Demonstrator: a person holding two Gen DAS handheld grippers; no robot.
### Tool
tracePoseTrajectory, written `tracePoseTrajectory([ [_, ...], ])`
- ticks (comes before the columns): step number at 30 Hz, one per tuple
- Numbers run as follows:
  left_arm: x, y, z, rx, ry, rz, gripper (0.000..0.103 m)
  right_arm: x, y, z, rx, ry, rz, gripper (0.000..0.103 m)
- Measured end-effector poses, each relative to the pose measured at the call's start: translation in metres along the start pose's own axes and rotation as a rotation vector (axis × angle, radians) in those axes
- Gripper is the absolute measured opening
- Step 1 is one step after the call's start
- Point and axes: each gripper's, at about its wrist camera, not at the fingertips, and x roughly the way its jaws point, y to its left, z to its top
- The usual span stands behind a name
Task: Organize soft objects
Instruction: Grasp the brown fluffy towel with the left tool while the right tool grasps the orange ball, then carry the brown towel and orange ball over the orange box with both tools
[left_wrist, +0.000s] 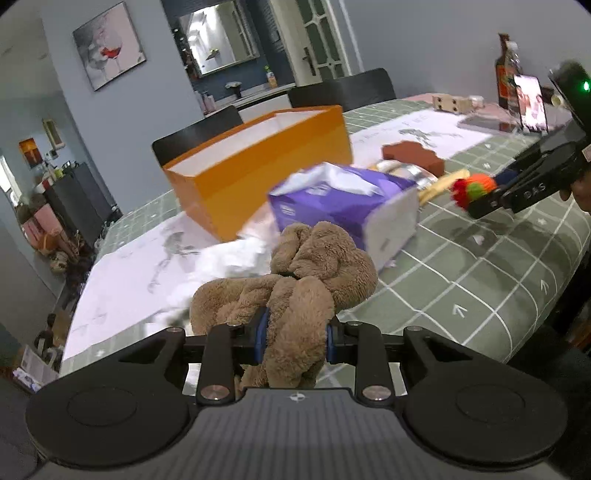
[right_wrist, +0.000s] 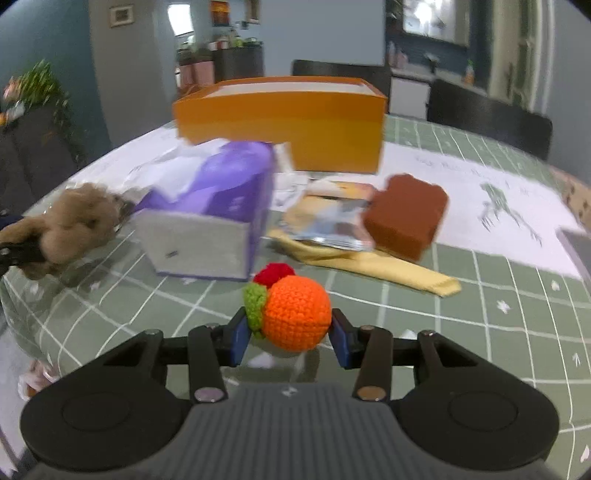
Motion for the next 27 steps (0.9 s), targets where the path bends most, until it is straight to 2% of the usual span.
tracePoseTrajectory([
  [3, -0.014, 0.023, -0.001, -0.048, 0.009, -0.016, 0.033, -0.006, -0.016, 0.005, 0.071, 0.001, -0.041, 0.045],
  [5, -0.021, 0.036, -0.008, -0.071, 0.023, 0.000, 0.033, -0.002, -0.011, 0.007, 0.052, 0.039, -0.008, 0.045],
  [9, -0.026, 0.065, -0.029, -0.122, 0.071, 0.037, 0.033, -0.010, -0.012, 0.016, 0.029, 0.045, -0.053, 0.045],
  [13, -0.022, 0.092, -0.037, -0.138, 0.104, 0.066, 0.033, -0.027, -0.011, 0.033, -0.050, 0.069, -0.050, 0.045],
  [15, -0.016, 0.107, -0.034, -0.140, 0.117, 0.070, 0.033, -0.031, -0.016, 0.043, -0.066, 0.108, -0.005, 0.045],
  [18, -0.007, 0.125, -0.027, -0.125, 0.129, 0.083, 0.033, -0.022, -0.027, 0.056, -0.091, 0.174, 0.014, 0.045],
  [21, 0.004, 0.146, -0.017, -0.119, 0.137, 0.094, 0.033, -0.006, -0.045, 0.065, -0.087, 0.227, 0.004, 0.045],
  [27, 0.046, 0.186, 0.012, -0.085, 0.186, 0.116, 0.033, 0.025, -0.077, 0.095, -0.099, 0.280, -0.044, 0.045],
])
